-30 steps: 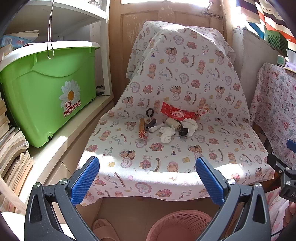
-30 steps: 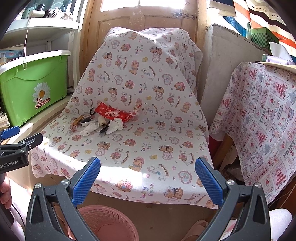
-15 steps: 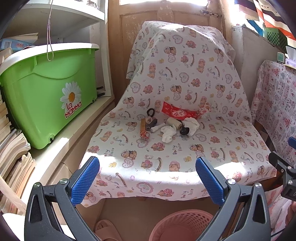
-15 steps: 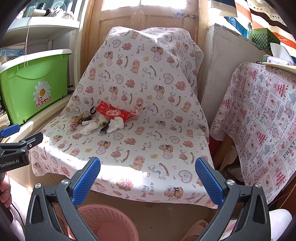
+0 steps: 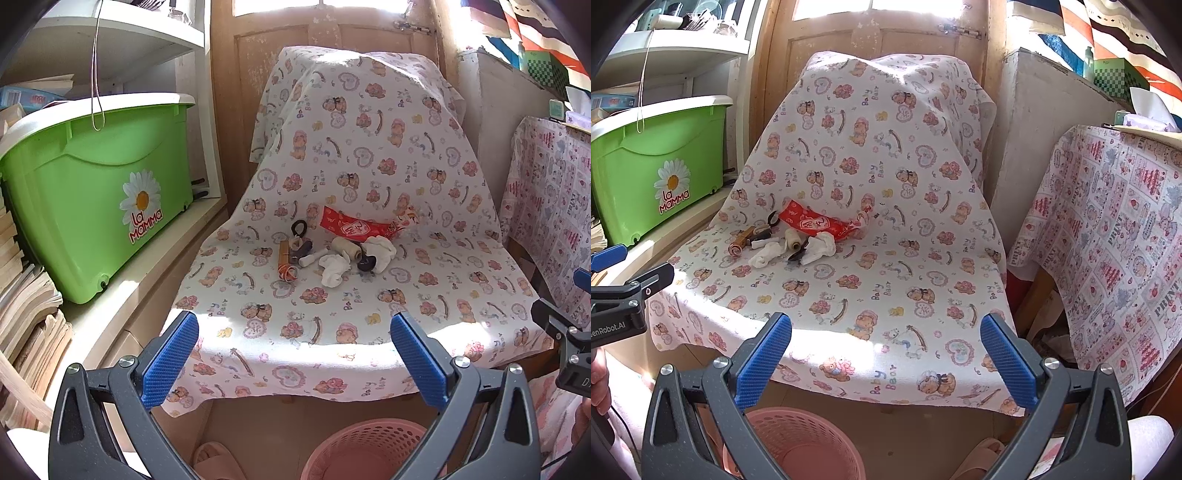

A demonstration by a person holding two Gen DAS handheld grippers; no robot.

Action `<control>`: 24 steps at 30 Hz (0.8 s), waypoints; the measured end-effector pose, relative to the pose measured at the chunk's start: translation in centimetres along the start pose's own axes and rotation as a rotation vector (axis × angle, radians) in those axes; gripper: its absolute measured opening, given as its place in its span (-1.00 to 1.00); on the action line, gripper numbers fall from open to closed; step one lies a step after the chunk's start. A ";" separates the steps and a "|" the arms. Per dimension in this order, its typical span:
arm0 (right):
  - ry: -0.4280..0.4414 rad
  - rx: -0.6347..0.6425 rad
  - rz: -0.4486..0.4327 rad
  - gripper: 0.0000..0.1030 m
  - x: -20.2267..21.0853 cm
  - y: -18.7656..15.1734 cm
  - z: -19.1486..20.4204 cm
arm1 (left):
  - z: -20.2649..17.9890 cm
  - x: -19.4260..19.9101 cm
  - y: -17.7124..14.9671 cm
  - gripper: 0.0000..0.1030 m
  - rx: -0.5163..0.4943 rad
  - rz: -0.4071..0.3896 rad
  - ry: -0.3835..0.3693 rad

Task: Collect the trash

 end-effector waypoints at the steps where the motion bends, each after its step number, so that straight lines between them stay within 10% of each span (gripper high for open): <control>1: 0.004 -0.003 0.005 1.00 -0.1 -0.1 0.0 | -0.1 0.1 0.1 0.99 -0.005 -0.004 0.003; 24: 0.004 -0.009 0.018 1.00 -0.5 -0.2 -0.1 | 0.0 0.1 0.2 0.99 -0.009 -0.009 0.009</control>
Point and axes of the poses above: each gripper's, at about its wrist camera, not at the fingertips, and x roughly against the way its jaws point, z to its left, y to its top, the point moved 10 cm from there along -x, roughly the way its jaws point, and after that the axes turned 13 degrees about -x, right-handed, at the moved point
